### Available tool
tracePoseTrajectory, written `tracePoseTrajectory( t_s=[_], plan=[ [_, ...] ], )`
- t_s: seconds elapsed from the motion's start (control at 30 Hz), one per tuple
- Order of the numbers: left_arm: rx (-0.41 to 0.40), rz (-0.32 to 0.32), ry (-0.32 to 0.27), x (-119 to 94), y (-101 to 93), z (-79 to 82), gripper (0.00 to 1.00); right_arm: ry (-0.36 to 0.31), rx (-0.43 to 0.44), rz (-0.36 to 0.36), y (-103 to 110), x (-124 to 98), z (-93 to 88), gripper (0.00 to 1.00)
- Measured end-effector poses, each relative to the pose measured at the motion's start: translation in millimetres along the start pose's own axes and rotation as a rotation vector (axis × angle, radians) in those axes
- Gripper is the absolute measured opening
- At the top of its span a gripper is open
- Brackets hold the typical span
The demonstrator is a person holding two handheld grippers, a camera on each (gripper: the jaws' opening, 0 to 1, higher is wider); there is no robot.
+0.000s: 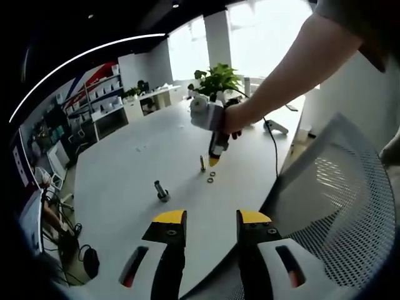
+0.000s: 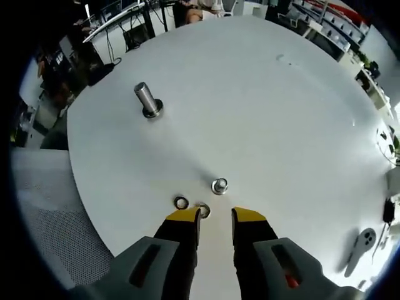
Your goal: Place the washer onto the threaded stud by aligning its center hole with the stud, sliding it down to the base, and recovering from edge contact or off-axis alignment until the washer reaches the visible bottom stop.
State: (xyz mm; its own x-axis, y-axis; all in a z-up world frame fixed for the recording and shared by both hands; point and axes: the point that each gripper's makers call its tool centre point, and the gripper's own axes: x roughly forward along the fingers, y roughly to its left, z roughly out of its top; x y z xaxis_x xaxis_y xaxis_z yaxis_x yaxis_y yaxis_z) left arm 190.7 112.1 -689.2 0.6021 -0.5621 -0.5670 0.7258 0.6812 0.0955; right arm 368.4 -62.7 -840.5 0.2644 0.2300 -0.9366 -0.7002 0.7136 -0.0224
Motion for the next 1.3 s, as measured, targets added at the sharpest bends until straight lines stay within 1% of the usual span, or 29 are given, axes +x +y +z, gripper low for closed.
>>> tracePoseTrajectory(
  t_s=[0.07, 0.17, 0.33, 0.5, 0.67, 0.8, 1.07, 1.3],
  plan=[
    [0.001, -0.003, -0.007, -0.5, -0.8, 1.2, 0.3, 0.001, 0.002, -0.001, -0.9, -0.1, -3.7, 0.22],
    [0.005, -0.002, 0.002, 0.0, -1.2, -0.2, 0.3, -0.001, 0.012, 0.003, -1.1, 0.3, -6.4, 0.22],
    [0.004, 0.0, -0.004, -0.5, -0.8, 0.8, 0.3, 0.002, 0.013, 0.002, 2.0, -1.8, -11.8, 0.22],
    [0.005, 0.001, -0.007, -0.8, -0.9, 1.4, 0.3, 0.018, -0.01, 0.002, 4.8, -2.3, -17.5, 0.22],
    [0.001, 0.005, -0.012, -1.4, 0.3, 2.1, 0.3, 0.018, -0.008, 0.003, 6.5, -4.0, -19.7, 0.23],
    [0.007, 0.004, -0.006, -0.8, -0.7, 1.0, 0.3, 0.019, -0.008, 0.007, 10.5, -4.3, -21.9, 0.23],
    [0.003, 0.013, -0.004, -0.9, 1.5, 0.2, 0.3, 0.01, -0.011, 0.015, 14.1, -3.2, -22.1, 0.24],
    [0.004, 0.02, -0.002, -1.3, 2.7, -0.3, 0.3, 0.022, -0.007, 0.02, 14.6, 1.6, -33.5, 0.24]
  ],
)
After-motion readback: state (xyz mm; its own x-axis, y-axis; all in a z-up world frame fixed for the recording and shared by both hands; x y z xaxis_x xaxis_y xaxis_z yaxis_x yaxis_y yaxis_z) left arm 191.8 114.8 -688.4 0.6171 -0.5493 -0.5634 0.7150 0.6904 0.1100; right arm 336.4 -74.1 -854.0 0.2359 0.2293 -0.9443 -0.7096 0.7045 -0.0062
